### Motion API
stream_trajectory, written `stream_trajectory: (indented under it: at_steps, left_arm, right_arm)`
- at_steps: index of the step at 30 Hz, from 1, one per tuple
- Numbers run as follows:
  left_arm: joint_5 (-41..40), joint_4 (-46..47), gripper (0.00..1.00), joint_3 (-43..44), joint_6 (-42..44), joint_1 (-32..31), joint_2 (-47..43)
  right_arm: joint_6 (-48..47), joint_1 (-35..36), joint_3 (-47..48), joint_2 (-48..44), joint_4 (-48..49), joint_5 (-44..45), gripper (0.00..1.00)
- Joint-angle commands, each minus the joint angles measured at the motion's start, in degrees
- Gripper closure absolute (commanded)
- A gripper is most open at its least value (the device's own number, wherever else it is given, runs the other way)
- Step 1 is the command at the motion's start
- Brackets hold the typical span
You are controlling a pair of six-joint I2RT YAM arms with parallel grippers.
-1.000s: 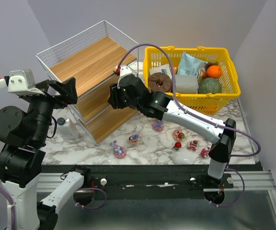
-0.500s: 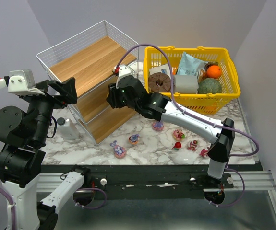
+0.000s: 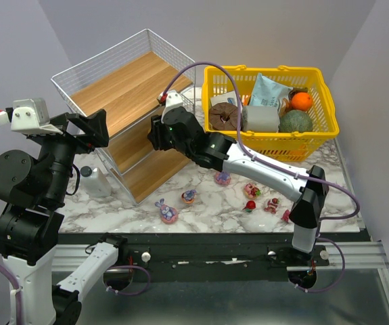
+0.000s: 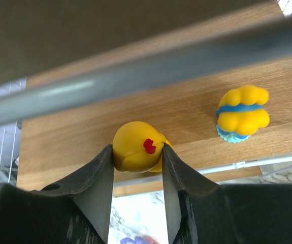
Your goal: Place and organize the plastic toys onto the shelf
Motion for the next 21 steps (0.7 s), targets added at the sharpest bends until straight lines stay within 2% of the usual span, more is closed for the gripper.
stream_trajectory:
  at_steps: [1, 13, 21]
  left_arm:
    - [-1.19, -1.30, 0.01, -0.27, 0.77, -0.31, -0.50]
    - [-1.45, -1.21, 0.01, -0.36, 0.94, -0.31, -0.33]
    - [-1.54, -1.21, 0.01, -0.27, 1.12, -0.31, -0.33]
  right_arm:
    - [2.32, 0.29, -0.06, 3.04, -1.54, 3.82, 0.68]
    - [3.12, 1.08, 0.64, 4.09, -1.63, 2.51, 0.59]
    - [3.55, 1.17, 1.51, 4.27, -2.77, 4.18, 0.50]
